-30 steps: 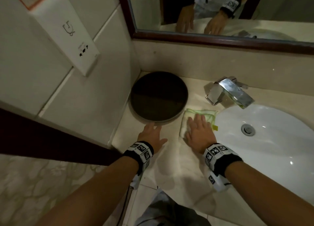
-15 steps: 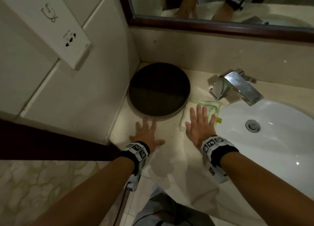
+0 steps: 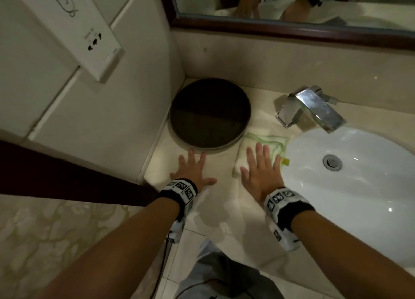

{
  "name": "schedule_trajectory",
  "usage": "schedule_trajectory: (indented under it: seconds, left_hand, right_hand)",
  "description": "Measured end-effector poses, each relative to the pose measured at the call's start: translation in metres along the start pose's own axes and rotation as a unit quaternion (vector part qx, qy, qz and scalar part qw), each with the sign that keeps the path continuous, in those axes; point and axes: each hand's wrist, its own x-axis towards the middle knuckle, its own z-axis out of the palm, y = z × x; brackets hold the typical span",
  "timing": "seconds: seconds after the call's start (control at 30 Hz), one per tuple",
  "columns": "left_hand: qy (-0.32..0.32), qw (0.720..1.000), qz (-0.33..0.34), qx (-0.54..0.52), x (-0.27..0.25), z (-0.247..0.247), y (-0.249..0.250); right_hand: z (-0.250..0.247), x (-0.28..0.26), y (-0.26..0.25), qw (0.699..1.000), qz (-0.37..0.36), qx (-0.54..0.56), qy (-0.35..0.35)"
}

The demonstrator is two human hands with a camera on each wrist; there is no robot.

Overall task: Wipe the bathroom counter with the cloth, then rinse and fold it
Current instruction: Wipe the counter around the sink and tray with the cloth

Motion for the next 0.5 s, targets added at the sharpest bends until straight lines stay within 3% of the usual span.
schedule_trajectory:
  seconds: [0.2,0.5]
  left_hand:
    - [0.015,1.000,0.003,-0.002,0.003,0.003,-0.004]
    - [0.020,1.000,0.003,0.001,0.004,0.004,-0.006]
  right_hand:
    - [0.032,-0.047,-0.011,0.999,-0.031,-0.005,0.010]
    - [0.024,-0.033,0.003,0.998,-0.065,0.002,0.009]
